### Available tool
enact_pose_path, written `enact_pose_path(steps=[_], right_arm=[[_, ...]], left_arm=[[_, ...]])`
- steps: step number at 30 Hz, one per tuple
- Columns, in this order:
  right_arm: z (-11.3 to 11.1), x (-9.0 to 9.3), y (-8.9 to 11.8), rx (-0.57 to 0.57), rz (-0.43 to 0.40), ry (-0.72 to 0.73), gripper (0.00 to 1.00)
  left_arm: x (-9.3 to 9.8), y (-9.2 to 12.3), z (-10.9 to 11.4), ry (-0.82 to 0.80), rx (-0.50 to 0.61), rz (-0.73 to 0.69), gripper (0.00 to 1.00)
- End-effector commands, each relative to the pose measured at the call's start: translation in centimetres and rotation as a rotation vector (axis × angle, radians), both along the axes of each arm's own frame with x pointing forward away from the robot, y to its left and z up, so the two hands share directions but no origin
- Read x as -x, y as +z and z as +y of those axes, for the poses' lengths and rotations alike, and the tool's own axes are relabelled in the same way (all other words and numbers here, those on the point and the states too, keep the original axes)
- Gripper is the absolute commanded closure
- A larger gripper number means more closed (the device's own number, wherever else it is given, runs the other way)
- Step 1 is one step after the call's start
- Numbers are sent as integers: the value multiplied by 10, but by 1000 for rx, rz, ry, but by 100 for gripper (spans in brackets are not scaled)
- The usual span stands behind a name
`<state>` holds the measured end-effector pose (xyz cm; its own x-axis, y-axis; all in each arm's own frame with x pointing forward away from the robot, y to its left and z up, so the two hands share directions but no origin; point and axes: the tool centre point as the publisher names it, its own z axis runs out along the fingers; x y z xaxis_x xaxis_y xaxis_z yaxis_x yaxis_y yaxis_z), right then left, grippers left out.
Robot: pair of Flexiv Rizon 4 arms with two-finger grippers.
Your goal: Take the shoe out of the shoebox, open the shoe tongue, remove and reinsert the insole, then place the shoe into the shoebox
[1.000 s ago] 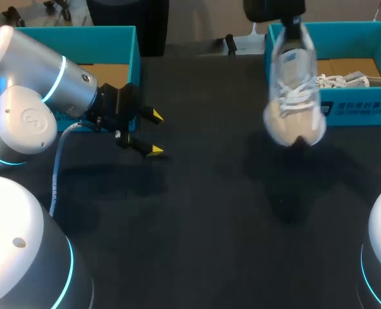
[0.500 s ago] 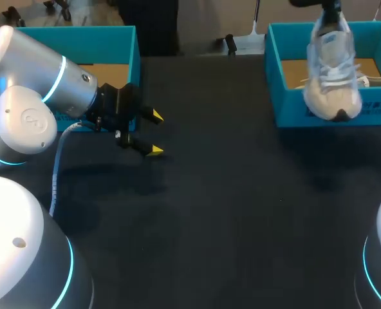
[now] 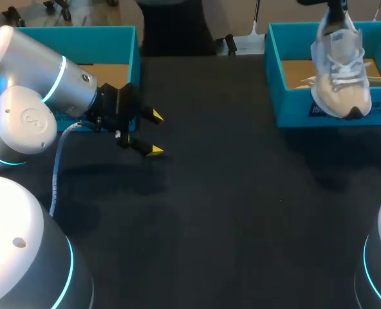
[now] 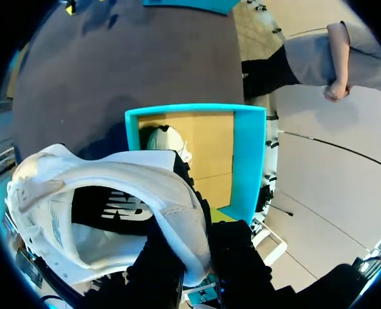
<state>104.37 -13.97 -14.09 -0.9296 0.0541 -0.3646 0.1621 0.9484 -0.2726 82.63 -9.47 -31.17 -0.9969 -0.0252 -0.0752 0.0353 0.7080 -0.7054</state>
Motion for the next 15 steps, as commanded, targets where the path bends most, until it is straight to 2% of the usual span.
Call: enact_pose_path(steps=[1, 7, 15], right_arm=[[-14, -15, 0, 7, -23, -14, 100], [-57, -49, 0, 20, -15, -36, 100], [-108, -90, 14, 75, -26, -5, 100]], left_arm=[[1, 0, 0, 0, -1, -1, 0], [1, 0, 0, 0, -1, -1, 0], [1, 0, 0, 0, -1, -1, 0]])
